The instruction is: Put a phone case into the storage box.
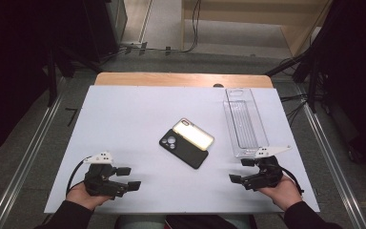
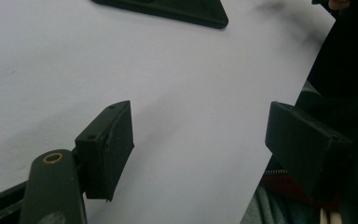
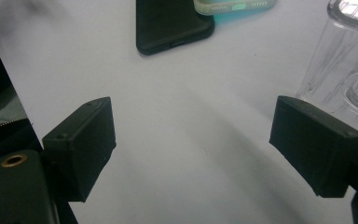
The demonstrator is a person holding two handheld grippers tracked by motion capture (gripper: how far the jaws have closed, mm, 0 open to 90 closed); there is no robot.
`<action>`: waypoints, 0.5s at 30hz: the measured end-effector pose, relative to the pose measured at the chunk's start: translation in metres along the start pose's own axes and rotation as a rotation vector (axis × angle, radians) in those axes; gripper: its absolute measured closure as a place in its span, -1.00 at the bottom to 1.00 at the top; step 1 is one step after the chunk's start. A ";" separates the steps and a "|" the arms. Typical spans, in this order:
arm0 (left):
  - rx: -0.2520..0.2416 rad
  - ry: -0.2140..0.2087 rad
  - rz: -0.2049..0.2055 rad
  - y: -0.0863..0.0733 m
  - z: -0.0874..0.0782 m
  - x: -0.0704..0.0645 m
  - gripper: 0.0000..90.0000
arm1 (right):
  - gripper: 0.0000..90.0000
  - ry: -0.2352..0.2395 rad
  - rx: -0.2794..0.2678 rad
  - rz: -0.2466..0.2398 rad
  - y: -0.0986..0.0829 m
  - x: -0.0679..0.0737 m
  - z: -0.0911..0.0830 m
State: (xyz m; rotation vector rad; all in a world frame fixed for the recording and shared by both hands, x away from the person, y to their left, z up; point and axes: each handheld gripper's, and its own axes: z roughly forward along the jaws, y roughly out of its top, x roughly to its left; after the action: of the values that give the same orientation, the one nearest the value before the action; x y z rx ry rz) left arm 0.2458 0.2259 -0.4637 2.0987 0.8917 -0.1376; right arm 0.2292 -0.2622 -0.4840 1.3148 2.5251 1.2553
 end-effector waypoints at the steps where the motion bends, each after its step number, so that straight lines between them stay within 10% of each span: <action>1: -0.001 0.003 -0.002 0.000 0.000 0.001 -0.48 | -0.72 -0.002 -0.002 0.002 0.000 0.000 0.000; 15: -0.015 -0.009 0.011 0.001 0.000 -0.002 -0.48 | -0.72 0.000 -0.011 0.013 -0.001 -0.003 -0.002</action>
State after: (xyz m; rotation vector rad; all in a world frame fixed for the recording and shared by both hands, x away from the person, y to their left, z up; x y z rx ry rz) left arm 0.2450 0.2249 -0.4624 2.0871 0.8733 -0.1348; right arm 0.2298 -0.2657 -0.4837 1.3306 2.5104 1.2696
